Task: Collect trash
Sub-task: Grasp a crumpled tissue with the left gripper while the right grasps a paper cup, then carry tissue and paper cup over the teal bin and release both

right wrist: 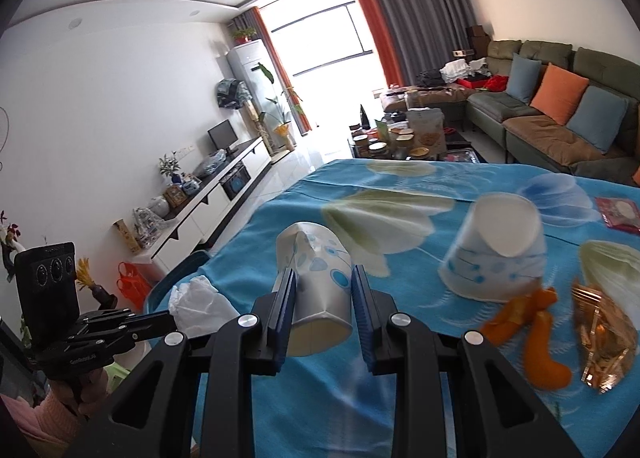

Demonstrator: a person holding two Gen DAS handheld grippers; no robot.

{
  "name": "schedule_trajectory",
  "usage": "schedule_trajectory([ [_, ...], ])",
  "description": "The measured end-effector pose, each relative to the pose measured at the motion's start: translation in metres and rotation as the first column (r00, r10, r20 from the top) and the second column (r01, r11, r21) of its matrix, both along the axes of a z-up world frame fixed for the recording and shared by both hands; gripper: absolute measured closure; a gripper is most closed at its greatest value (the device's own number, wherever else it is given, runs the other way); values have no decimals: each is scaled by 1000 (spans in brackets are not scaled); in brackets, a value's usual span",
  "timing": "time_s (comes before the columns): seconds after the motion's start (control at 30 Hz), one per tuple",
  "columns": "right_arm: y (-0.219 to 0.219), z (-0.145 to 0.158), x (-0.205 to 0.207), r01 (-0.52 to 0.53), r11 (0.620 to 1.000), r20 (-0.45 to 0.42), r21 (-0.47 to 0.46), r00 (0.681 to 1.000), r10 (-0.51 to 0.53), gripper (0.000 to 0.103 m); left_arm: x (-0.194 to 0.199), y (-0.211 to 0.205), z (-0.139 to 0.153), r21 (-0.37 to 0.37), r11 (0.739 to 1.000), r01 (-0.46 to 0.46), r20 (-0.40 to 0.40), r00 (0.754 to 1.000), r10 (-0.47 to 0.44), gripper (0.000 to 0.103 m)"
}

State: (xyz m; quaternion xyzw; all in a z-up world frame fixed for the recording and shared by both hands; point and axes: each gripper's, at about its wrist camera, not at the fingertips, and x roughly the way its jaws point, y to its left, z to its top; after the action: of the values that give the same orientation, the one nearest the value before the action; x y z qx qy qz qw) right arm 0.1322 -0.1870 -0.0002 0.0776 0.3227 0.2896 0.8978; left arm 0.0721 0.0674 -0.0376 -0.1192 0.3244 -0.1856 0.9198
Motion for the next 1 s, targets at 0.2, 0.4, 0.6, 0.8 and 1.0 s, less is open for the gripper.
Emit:
schedule_trajectory([
  [0.2, 25, 3, 3, -54, 999, 0, 8, 999, 54, 76, -15, 23, 10, 16, 997, -69, 25, 997, 68, 97],
  [0.4, 60, 4, 6, -131, 991, -2, 12, 991, 131, 76, -27, 54, 16, 18, 989, -144, 35, 989, 143, 97],
  [0.6, 100, 5, 10, -213, 977, -4, 8, 977, 213, 76, -38, 88, 20, 16, 975, -224, 37, 974, 223, 97],
  [0.8, 138, 6, 14, -283, 959, -7, 8, 959, 283, 76, -48, 117, 22, 19, 955, -296, 38, 955, 295, 97],
  [1.0, 172, 6, 17, -340, 940, -21, 10, 940, 340, 76, -58, 146, 19, 27, 931, -363, 27, 932, 363, 97],
])
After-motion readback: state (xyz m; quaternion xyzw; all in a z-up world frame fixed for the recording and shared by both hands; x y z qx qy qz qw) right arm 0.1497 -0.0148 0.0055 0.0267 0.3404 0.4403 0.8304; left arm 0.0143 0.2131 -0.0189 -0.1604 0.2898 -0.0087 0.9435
